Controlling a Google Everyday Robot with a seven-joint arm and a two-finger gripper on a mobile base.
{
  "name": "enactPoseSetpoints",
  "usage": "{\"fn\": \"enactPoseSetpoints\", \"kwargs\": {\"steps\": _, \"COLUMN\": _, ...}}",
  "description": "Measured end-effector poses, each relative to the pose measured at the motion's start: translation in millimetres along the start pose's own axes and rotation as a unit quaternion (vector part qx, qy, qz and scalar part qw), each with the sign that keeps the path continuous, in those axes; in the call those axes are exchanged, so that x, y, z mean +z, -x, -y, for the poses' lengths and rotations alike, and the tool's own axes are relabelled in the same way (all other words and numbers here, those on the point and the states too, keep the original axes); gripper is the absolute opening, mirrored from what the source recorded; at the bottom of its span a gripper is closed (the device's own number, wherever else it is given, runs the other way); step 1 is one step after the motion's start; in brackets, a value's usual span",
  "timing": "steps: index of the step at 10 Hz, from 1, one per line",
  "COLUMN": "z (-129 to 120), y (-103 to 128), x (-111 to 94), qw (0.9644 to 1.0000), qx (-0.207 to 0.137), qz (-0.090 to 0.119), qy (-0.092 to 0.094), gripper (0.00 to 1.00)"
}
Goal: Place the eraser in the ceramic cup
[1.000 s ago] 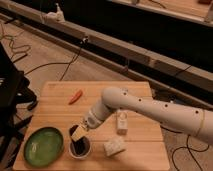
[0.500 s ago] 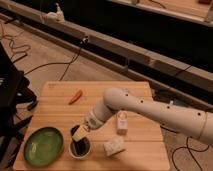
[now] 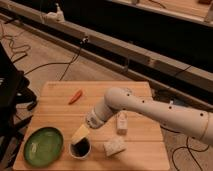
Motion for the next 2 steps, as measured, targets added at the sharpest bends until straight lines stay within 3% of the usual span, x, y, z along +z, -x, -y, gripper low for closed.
{"fn": "enactPoseSetpoints", "kwargs": {"steps": 2, "z": 11.7, "y": 10.8, "x": -19.5, "qw": 0.9991, "qx": 0.029, "qz": 0.017, "qy": -0.027, "gripper": 0.80}}
